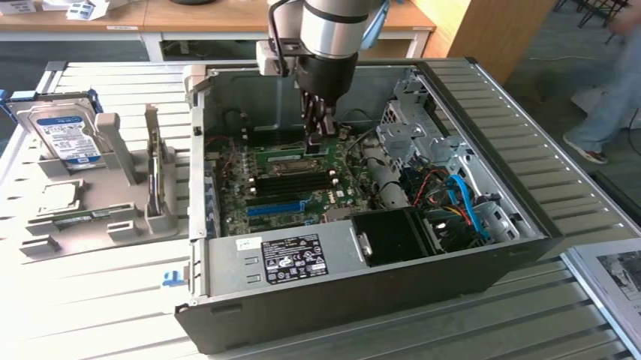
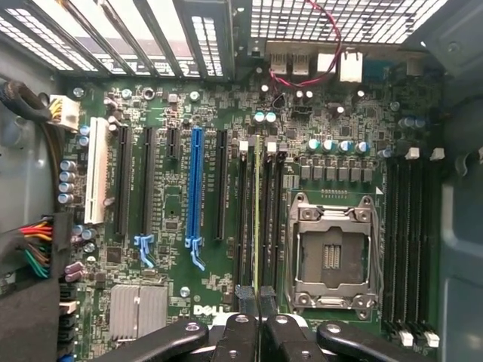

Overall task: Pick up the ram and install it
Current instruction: 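Insert the ram into the slot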

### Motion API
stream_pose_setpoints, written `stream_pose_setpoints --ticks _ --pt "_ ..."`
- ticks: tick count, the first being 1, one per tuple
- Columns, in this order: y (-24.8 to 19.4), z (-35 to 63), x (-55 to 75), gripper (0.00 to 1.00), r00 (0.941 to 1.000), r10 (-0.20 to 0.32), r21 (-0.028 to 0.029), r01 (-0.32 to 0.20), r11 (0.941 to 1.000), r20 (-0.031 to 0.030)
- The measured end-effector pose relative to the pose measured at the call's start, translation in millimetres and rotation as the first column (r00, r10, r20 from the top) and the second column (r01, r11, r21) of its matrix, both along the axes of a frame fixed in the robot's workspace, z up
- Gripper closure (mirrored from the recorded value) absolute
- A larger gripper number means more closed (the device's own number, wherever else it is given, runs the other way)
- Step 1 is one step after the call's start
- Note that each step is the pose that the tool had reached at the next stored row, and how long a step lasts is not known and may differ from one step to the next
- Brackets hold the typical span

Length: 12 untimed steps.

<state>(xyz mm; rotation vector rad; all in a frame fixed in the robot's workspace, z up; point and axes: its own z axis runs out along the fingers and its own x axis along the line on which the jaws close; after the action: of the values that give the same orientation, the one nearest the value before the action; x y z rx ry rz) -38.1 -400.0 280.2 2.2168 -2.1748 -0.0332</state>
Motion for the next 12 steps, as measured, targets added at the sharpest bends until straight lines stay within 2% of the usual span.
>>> stream_pose_setpoints --ticks 12 --pt "0.0 -17.2 0.0 0.88 1.0000 0.000 0.0000 0.000 1.0000 0.0000"
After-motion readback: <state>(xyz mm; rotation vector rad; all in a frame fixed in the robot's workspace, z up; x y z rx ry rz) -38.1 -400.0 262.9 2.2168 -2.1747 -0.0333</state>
